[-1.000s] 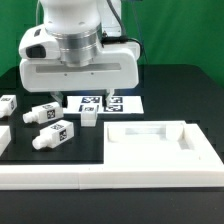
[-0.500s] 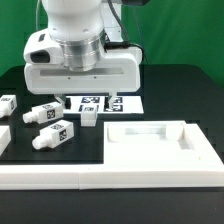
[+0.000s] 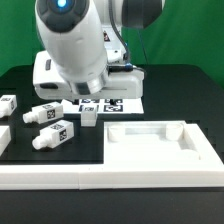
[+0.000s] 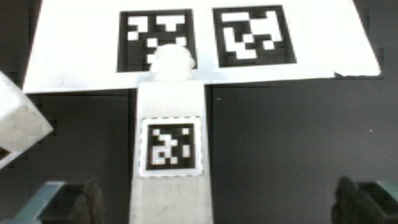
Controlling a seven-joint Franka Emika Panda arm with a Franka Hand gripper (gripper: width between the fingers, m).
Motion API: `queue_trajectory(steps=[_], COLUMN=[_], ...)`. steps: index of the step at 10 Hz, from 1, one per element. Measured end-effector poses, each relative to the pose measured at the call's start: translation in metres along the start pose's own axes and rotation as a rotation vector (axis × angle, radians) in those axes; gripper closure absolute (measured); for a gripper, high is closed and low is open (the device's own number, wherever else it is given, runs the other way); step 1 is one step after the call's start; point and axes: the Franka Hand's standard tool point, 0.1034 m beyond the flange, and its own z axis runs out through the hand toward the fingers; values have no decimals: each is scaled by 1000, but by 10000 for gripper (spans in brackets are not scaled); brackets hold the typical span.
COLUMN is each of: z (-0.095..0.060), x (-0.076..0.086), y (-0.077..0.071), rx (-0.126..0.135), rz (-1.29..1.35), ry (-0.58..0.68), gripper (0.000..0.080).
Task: Assemble one leg
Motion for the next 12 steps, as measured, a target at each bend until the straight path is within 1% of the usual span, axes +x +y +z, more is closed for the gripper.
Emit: queue_trajectory(steps=[1,2,3,4,8,10,11,12], z=[4,5,3,3,5,19,31,37], x=[-3,1,11,18,19,18,16,15], y=[0,1,5,7,7,14,15,14], rx=[3,3,3,1,-1,-9,-11,-13], rz=[1,-4,-25,-25,-25,-25,-21,-21], ry=[-83,-140,-152,-146,-135,-163,-169,-173], gripper=[151,151,151,151,151,151,151,151])
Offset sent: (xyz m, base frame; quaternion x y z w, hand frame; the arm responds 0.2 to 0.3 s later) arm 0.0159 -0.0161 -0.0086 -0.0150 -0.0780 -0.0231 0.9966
